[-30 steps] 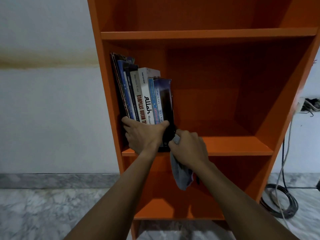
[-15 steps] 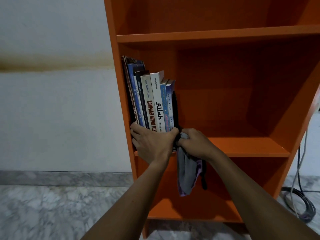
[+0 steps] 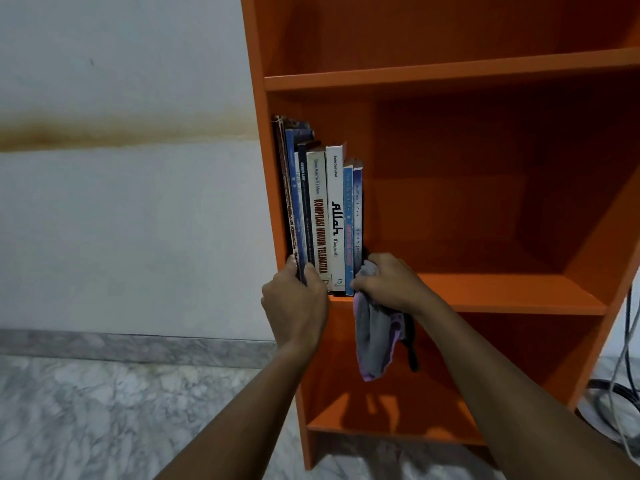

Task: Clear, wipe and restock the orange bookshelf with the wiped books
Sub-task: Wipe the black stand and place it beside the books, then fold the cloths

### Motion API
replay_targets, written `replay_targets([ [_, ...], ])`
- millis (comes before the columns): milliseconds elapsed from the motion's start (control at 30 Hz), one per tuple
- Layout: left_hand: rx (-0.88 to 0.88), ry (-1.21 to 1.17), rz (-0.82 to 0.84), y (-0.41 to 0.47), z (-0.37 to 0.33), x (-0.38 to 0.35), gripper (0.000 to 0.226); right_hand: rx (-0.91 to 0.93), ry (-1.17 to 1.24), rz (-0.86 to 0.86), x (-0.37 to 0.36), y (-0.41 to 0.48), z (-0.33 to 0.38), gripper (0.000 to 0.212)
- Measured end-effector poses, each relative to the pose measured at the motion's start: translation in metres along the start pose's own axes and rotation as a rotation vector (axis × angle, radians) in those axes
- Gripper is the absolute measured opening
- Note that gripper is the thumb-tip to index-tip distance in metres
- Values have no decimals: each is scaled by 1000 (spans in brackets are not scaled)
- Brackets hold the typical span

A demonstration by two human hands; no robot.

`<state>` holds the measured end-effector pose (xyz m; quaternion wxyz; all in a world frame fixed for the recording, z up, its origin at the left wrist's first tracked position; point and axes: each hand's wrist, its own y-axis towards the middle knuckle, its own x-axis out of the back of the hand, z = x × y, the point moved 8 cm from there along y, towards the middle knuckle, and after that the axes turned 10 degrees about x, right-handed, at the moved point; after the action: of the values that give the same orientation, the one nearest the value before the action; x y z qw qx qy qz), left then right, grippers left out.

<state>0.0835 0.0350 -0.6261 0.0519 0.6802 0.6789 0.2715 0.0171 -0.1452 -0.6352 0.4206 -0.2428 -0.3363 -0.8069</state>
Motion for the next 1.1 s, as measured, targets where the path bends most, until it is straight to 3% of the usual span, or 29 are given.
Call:
replay_targets([
  [300, 7, 52, -2, -5, -1, 3, 32, -37, -173, -39, -6, 2, 5, 19],
  [533, 114, 163, 30, -16, 2, 11, 36, -83, -223, -87, -7, -13, 11, 22],
  [600, 211, 255, 118, -19, 10, 11, 39, -79, -176, -106, -7, -24, 15, 21],
  [733, 336, 217, 425, -29, 19, 3, 26, -108, -78, 11, -11, -50, 22, 78],
  [833, 358, 104, 655, -46, 2, 4, 15, -55, 32, 24, 3, -72, 42, 80],
  [967, 284, 54, 908, -74, -35, 25, 27, -7, 169, 20, 38, -111, 87, 81],
  [1100, 262, -149, 983, -102, -53, 49, 17, 30, 310, 26, 71, -153, 115, 75],
])
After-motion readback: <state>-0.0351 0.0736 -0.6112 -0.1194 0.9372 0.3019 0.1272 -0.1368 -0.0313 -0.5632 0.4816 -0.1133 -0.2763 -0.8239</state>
